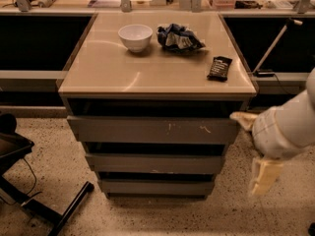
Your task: Open bottom drawer
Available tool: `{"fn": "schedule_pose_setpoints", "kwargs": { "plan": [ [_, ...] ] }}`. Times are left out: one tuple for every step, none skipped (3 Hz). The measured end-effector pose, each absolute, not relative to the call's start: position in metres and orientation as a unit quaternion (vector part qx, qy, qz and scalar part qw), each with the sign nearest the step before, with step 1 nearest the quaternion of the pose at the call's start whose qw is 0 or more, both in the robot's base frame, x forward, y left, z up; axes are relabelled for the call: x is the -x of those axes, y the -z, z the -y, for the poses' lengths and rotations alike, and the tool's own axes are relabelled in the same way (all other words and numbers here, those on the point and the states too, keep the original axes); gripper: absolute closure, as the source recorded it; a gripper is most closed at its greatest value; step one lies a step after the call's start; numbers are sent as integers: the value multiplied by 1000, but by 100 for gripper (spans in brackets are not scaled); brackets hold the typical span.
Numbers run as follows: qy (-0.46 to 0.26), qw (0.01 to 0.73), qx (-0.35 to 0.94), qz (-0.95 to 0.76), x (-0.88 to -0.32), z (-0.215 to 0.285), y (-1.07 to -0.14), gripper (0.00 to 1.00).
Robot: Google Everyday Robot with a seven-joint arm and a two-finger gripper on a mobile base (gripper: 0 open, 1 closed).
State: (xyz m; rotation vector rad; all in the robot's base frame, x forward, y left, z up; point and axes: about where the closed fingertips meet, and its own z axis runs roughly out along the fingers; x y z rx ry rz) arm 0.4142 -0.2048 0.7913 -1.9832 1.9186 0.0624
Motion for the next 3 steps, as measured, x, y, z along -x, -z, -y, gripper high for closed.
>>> {"fn": "schedule_pose_setpoints", "kwargs": {
  "plan": [
    [-66,166,709,-682,-404,204,-667,0],
    [-97,147,694,-698,-390,209,-554,0],
    [-122,133,673,-717,-384,215,-464,0]
  ]
}}
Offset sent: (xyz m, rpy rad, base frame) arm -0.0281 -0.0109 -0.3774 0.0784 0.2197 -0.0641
